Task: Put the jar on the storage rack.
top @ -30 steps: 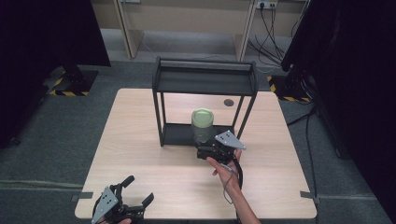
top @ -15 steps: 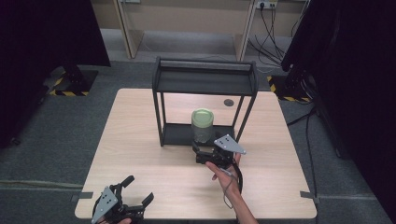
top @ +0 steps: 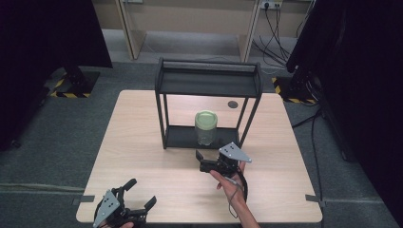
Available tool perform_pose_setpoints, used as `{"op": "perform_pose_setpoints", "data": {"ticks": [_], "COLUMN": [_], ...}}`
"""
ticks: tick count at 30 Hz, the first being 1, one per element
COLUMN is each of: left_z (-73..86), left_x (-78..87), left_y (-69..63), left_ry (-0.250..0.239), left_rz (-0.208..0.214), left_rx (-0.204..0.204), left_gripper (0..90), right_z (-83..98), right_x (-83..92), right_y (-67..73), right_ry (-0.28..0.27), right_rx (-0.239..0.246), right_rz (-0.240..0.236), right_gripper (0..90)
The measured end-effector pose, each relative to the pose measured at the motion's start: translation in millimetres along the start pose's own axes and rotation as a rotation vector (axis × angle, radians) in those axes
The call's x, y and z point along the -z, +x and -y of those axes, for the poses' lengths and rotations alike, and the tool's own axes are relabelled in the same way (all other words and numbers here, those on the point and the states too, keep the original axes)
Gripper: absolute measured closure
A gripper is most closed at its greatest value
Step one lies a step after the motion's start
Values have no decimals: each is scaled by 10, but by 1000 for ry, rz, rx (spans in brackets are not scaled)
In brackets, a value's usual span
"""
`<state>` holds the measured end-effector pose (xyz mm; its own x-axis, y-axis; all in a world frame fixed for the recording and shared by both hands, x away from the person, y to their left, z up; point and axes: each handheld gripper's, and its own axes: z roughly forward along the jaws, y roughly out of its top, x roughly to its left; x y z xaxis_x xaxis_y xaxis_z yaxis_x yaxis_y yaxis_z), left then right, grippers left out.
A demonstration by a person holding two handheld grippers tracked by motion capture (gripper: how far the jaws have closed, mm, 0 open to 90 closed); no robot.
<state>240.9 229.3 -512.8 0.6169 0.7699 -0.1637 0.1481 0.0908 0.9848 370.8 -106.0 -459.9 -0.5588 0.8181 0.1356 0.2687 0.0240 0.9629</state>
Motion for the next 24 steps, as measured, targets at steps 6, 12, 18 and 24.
{"op": "perform_pose_setpoints", "data": {"ticks": [6,12,18,24], "left_z": [0,-1,-1,2], "left_x": [1,1,1,-2], "left_y": [1,0,0,1], "left_ry": [0,-1,-1,1], "left_rz": [-1,-1,-1,-1], "left_rx": [0,0,0,0], "left_gripper": [1,1,1,1], "right_z": [9,28,55,72], "right_x": [15,51,94,139], "right_y": [7,17,35,51], "right_ry": [1,1,6,9], "right_rx": [-4,-2,9,13], "right_rz": [-2,-7,-7,-17], "right_gripper": [18,17,18,18]}}
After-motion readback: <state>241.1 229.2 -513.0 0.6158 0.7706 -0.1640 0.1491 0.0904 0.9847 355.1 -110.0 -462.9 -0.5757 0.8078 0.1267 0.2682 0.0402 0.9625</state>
